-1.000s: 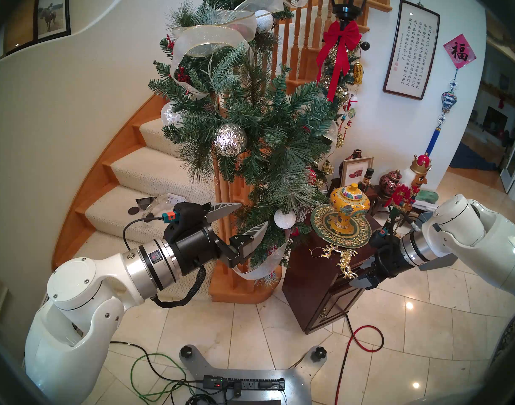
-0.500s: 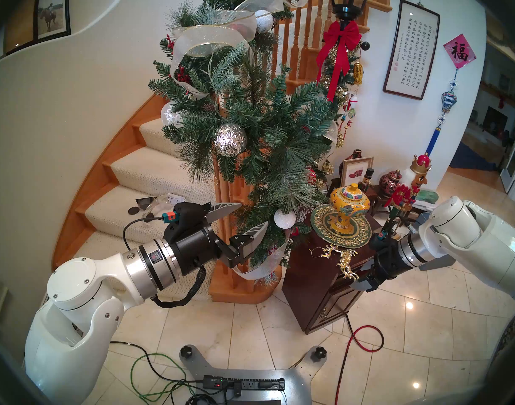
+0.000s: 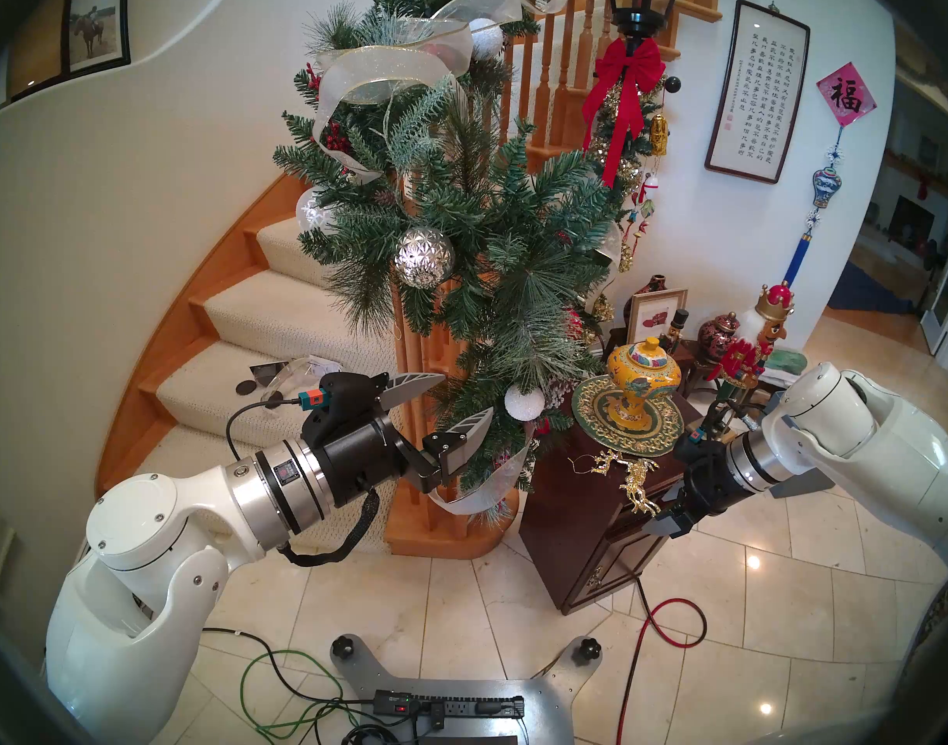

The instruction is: Hang the ornament onto the Christmas-tree-style decoration

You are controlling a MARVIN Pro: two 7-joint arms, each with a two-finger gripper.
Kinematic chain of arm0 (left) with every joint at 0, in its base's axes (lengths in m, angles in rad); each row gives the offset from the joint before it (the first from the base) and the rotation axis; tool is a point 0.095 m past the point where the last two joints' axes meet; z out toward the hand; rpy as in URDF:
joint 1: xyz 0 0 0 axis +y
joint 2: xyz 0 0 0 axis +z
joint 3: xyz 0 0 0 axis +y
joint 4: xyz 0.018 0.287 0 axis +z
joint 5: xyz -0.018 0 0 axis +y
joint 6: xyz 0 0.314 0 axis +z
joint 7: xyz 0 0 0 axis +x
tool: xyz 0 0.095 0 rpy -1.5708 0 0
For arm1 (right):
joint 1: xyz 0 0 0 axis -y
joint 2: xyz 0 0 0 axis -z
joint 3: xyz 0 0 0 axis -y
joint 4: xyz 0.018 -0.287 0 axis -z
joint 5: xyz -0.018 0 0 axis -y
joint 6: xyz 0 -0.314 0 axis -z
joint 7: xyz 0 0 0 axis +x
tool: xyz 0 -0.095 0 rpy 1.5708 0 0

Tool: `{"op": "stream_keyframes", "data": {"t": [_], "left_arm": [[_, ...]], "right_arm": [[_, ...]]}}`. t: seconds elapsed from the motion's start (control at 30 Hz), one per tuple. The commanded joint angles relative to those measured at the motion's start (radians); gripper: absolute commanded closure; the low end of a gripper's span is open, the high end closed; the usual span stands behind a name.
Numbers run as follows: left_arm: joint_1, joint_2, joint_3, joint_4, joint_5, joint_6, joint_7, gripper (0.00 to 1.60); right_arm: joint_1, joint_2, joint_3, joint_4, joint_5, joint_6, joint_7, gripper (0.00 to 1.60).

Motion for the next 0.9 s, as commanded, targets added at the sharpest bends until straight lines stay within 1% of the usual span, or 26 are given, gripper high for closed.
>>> {"op": "stream_keyframes", "data": {"t": [0.0, 0.37, 0.7, 0.87], "left_arm": [[0.000, 0.000, -0.001, -0.006, 0.000, -0.001, 0.000, 0.00], [0.000, 0.000, -0.002, -0.006, 0.000, -0.001, 0.000, 0.00], [0.000, 0.000, -0.002, -0.006, 0.000, -0.001, 0.000, 0.00], [0.000, 0.000, -0.002, -0.006, 0.000, -0.001, 0.000, 0.00]], "right_arm": [[0.033, -0.004, 0.003, -0.004, -0.012, 0.010, 0.004, 0.00], [0.039, -0.016, -0.003, 0.003, -0.032, 0.019, 0.013, 0.00], [0.053, -0.043, -0.014, 0.022, -0.063, 0.031, 0.008, 0.00], [0.051, -0.051, -0.017, 0.041, -0.076, 0.025, 0.005, 0.00]]}}
